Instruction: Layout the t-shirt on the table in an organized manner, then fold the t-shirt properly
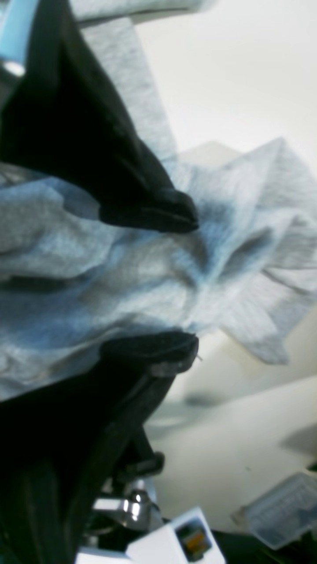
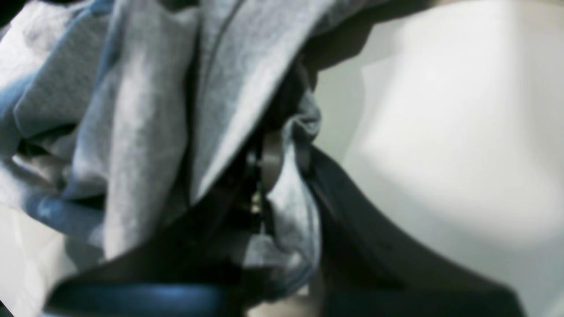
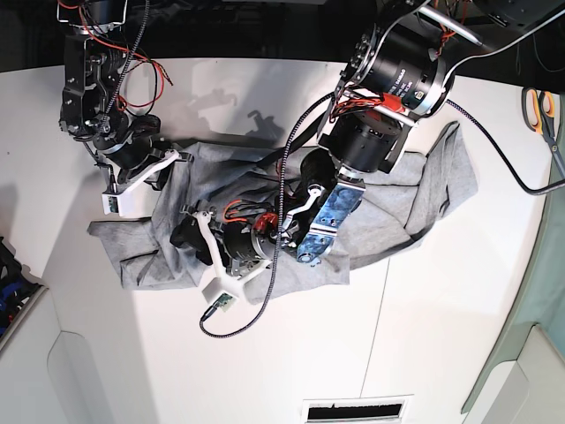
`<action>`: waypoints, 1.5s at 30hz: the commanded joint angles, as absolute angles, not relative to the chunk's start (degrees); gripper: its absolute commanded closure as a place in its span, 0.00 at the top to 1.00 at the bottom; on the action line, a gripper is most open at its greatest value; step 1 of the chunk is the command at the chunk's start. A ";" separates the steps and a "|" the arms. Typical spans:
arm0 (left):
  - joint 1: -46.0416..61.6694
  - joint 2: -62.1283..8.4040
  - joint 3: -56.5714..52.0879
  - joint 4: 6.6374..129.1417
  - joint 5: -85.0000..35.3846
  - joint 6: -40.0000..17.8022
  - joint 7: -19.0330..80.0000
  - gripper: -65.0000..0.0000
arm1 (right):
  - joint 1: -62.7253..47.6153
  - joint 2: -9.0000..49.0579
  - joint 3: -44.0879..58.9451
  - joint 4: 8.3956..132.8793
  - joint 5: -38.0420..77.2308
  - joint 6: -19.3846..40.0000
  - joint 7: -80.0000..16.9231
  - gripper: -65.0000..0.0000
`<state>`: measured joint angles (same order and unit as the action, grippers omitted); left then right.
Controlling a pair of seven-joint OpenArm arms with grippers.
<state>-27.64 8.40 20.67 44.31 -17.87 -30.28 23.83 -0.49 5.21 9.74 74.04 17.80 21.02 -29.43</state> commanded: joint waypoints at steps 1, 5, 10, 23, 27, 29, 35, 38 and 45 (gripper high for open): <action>-29.17 9.00 20.75 45.41 -18.22 -31.07 23.42 0.61 | -0.67 4.86 9.69 74.43 17.15 20.84 -31.31 0.00; -29.04 9.00 23.75 45.41 -16.73 -28.29 23.31 0.26 | -0.67 3.29 9.67 74.43 17.12 20.84 -31.31 0.00; -29.10 9.00 26.72 45.43 -13.87 -21.71 21.21 0.00 | -0.67 2.31 9.67 74.43 16.91 20.84 -31.31 0.00; -36.14 9.00 21.61 49.74 -13.91 -19.73 26.59 0.00 | -3.38 2.20 10.15 75.66 17.19 23.38 -33.28 0.00; -37.26 9.00 21.63 51.68 -13.89 -19.70 27.31 0.00 | -7.16 2.17 10.15 80.71 20.93 25.45 -33.50 0.00; -37.47 9.00 21.63 52.53 -13.91 -19.70 27.31 0.00 | -9.61 2.17 10.15 84.82 22.81 26.09 -33.50 0.00; -41.12 9.00 21.63 52.88 -13.91 -19.70 28.40 0.00 | -16.08 2.20 10.15 97.67 28.47 29.45 -36.51 0.00; -43.55 9.00 21.63 52.88 -13.91 -19.70 29.91 0.00 | -18.65 2.17 10.13 103.13 32.53 30.28 -38.24 0.00; -46.44 9.00 21.63 52.88 -13.87 -19.70 30.04 0.00 | -23.53 2.02 10.11 115.35 37.78 32.18 -41.19 0.00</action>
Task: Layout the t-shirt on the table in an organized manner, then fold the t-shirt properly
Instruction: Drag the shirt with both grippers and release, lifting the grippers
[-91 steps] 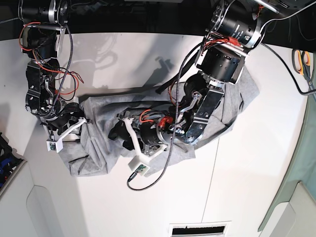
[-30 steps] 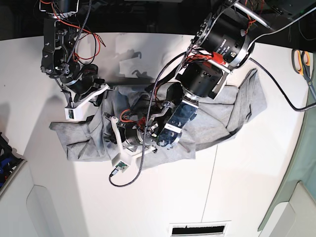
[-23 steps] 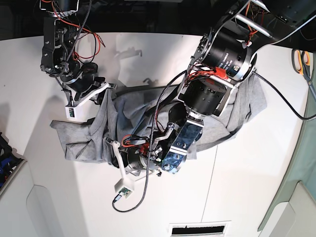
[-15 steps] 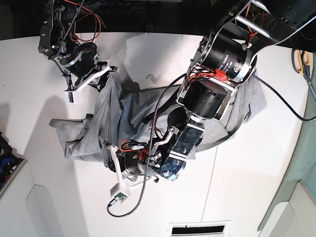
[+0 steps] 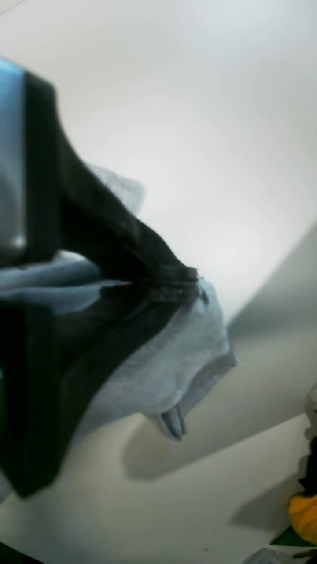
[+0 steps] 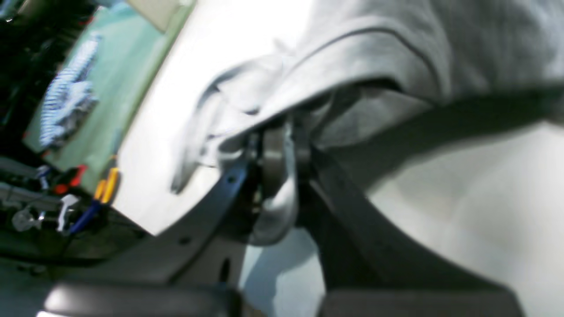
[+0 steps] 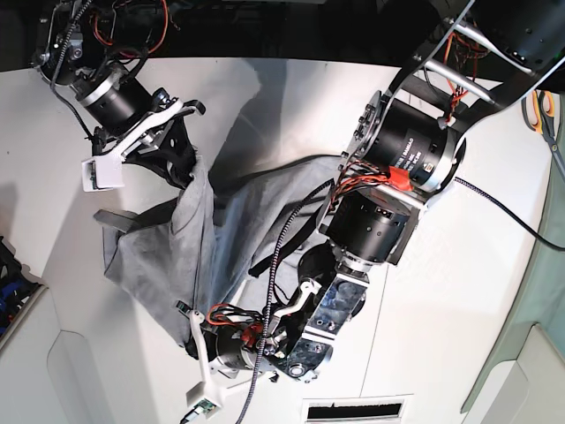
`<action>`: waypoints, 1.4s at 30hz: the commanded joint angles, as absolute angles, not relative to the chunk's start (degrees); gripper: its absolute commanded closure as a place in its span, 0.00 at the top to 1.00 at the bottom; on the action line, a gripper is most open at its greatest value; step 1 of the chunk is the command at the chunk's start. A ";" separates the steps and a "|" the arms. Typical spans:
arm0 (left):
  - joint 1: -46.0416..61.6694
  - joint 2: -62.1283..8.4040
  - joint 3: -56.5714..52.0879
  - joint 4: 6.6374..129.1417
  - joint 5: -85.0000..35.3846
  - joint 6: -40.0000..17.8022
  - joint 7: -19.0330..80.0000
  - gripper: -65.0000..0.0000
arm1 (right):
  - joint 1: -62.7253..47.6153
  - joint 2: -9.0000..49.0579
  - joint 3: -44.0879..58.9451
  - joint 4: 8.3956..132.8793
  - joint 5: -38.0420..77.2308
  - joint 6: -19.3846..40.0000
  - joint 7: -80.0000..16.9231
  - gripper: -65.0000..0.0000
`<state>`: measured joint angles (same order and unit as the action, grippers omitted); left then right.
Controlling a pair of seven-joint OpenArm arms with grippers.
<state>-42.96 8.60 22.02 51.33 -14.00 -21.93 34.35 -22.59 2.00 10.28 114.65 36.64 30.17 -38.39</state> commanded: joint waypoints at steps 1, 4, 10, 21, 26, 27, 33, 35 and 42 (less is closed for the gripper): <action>-46.68 9.00 21.63 52.88 -13.85 -19.70 30.04 0.00 | -24.43 2.02 10.11 117.03 38.15 32.18 -41.21 0.00; -46.83 9.00 21.63 52.88 -13.82 -19.73 30.00 0.00 | -26.96 2.02 10.11 121.99 38.63 32.18 -41.21 0.00; -46.83 9.00 21.63 52.88 -13.85 -19.73 29.98 0.00 | -32.18 2.02 10.11 132.31 40.36 32.23 -41.91 0.00; -45.41 9.00 21.63 52.86 -14.31 -20.51 30.17 0.00 | -33.54 2.04 10.11 135.00 33.76 31.73 -40.51 0.00; -43.57 9.00 21.63 52.88 -19.44 -28.29 35.11 0.00 | -31.07 2.04 10.11 134.23 31.11 31.70 -40.53 0.00; -43.24 9.00 21.63 52.88 -20.99 -28.45 37.04 0.09 | -30.39 2.04 10.11 133.29 30.30 31.70 -40.51 0.00; -42.50 9.00 21.63 52.99 -30.26 -31.20 44.29 0.38 | -24.91 2.22 10.20 125.23 28.21 31.05 -40.51 0.37; -42.48 7.62 21.63 52.99 -33.34 -32.21 45.12 0.38 | -23.18 2.22 10.94 123.07 27.92 30.28 -40.51 0.39; -38.44 -0.60 21.61 56.18 -39.00 -33.93 47.27 0.38 | -19.00 2.68 21.30 117.67 29.19 26.76 -40.36 0.47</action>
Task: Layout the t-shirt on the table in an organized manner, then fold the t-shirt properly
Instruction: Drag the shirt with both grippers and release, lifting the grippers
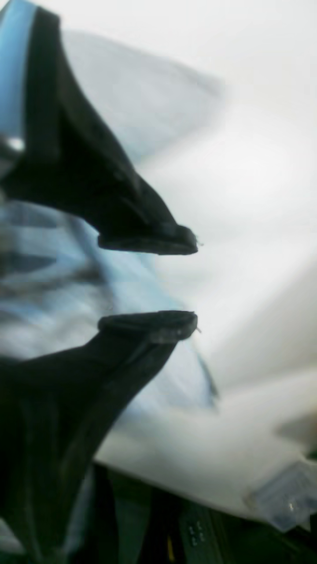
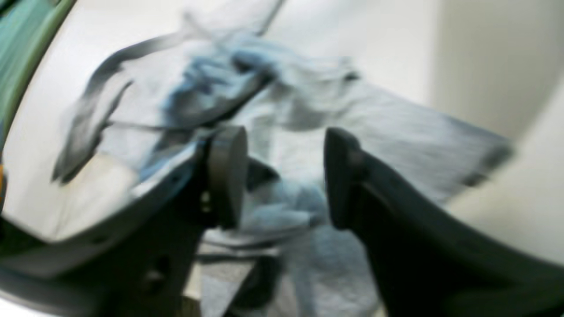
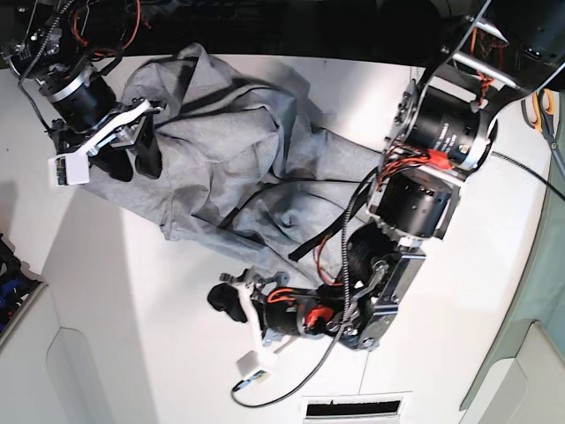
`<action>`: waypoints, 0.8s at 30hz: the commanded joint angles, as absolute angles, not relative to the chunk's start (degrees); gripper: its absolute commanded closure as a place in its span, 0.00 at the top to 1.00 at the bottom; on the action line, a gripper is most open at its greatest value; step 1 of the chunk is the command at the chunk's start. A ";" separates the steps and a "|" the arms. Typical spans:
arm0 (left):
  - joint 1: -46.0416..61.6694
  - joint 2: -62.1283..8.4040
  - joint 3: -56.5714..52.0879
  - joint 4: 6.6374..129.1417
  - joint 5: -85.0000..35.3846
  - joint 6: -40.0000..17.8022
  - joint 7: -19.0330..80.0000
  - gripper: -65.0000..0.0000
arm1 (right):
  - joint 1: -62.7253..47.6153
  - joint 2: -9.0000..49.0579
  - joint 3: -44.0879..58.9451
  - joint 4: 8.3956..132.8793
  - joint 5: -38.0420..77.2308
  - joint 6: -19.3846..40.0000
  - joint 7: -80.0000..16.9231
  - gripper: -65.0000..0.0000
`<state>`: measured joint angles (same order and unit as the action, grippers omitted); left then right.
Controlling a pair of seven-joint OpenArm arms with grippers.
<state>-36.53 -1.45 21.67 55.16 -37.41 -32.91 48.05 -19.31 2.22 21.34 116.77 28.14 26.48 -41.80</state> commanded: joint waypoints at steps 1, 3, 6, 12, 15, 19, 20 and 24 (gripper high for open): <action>-37.08 -1.85 21.61 57.78 -39.53 -33.95 47.27 0.38 | -18.63 3.25 23.03 116.81 29.74 26.74 -40.36 0.52; -34.28 -4.27 21.61 61.84 -40.51 -33.93 47.16 0.38 | -17.78 4.97 26.11 114.69 31.07 26.74 -40.36 0.58; -30.04 -7.07 21.19 69.47 -40.51 -33.80 47.48 0.38 | -17.15 8.36 29.52 110.83 33.61 26.81 -40.36 0.58; -18.61 -10.37 16.93 84.58 -42.70 -33.65 51.33 0.38 | -16.78 13.37 34.09 101.23 35.05 26.81 -40.53 0.58; -12.38 -10.63 13.56 89.30 -42.83 -33.63 51.48 0.38 | -15.29 14.81 34.11 94.45 35.09 27.22 -40.51 0.58; -4.36 -10.61 8.51 93.60 -43.46 -33.65 51.44 0.38 | -12.12 15.57 34.11 85.36 35.16 29.23 -40.51 0.58; -2.42 -10.61 6.83 94.26 -43.46 -33.65 51.37 0.38 | -11.29 15.55 34.11 83.53 35.18 29.93 -40.53 0.58; 5.48 -10.61 -1.54 94.91 -43.99 -33.65 51.00 0.39 | -8.88 15.51 33.08 78.04 36.47 30.52 -40.58 0.58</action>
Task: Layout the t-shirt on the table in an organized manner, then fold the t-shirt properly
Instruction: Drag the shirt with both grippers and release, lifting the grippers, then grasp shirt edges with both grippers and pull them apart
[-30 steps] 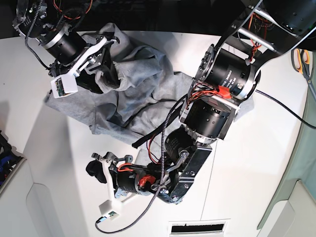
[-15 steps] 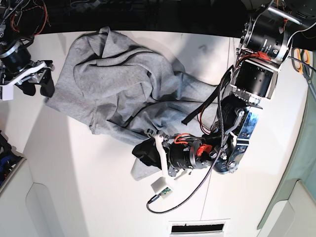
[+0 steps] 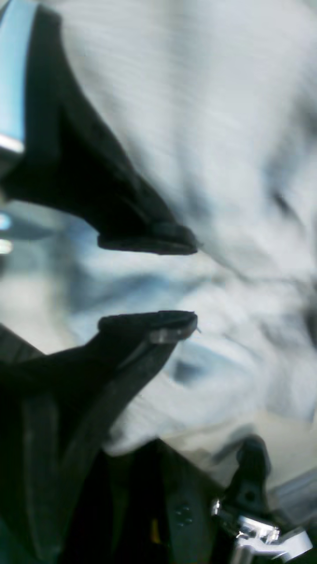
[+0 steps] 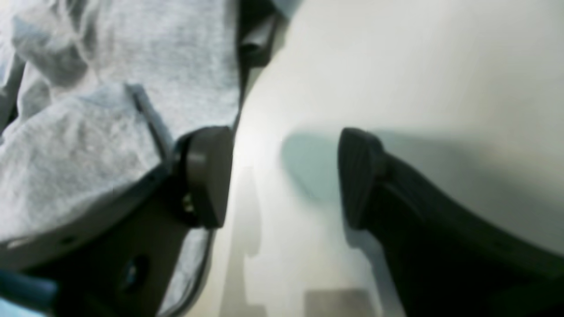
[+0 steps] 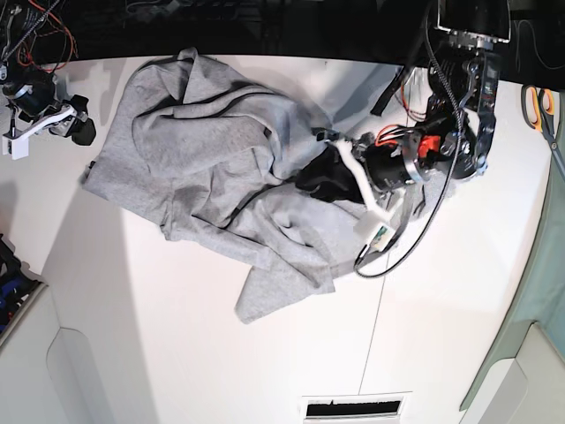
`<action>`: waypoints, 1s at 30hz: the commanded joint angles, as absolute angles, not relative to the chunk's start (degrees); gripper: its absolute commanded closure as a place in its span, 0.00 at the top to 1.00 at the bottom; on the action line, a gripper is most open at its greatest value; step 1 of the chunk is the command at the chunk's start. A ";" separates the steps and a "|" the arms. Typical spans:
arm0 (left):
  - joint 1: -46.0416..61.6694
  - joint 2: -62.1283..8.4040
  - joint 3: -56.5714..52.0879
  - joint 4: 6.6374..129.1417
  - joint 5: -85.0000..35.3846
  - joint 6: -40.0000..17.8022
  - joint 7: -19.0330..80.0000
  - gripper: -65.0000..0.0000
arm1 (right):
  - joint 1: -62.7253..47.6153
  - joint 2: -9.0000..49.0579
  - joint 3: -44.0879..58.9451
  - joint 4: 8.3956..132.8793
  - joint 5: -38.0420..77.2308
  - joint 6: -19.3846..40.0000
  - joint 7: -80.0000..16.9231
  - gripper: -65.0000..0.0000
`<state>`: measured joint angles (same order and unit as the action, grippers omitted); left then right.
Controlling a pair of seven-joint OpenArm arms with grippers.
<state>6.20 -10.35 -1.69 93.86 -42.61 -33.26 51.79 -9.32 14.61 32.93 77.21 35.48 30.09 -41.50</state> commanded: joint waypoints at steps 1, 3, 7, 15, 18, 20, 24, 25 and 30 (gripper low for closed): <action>7.46 -10.63 -3.51 94.91 -44.23 -33.65 50.81 0.40 | -8.40 15.51 32.23 77.32 36.45 30.79 -40.56 0.58; 10.87 -10.63 -6.81 94.91 -45.19 -33.67 50.57 0.40 | -7.57 15.51 29.69 76.55 36.42 31.14 -40.58 0.58; 16.64 -10.33 -10.11 94.91 -47.55 -33.67 50.30 0.48 | -6.55 15.53 23.40 76.53 35.99 31.07 -40.53 0.58; 21.96 -6.26 -9.47 93.69 -47.70 -33.65 46.85 0.49 | -6.50 15.40 19.59 76.55 36.27 31.05 -40.60 0.58; 20.53 -4.05 -8.01 89.95 -47.24 -33.06 45.21 0.50 | -6.52 15.38 19.59 76.55 36.29 31.05 -41.47 0.58; 18.24 -2.48 -7.03 86.08 -46.41 -32.12 44.75 0.54 | -6.50 15.40 19.59 76.55 36.58 31.07 -41.67 0.58; 12.16 0.21 -6.92 77.52 -43.79 -31.92 44.77 0.55 | -6.50 15.40 19.59 76.55 37.98 31.11 -42.09 0.58; 10.87 0.34 -6.92 75.75 -43.20 -31.92 44.73 0.55 | -6.50 15.40 19.59 76.55 38.17 31.11 -42.11 0.58; 7.46 0.43 -6.92 70.96 -41.06 -31.97 44.80 0.45 | -6.50 15.40 19.59 76.55 38.20 31.11 -42.02 0.57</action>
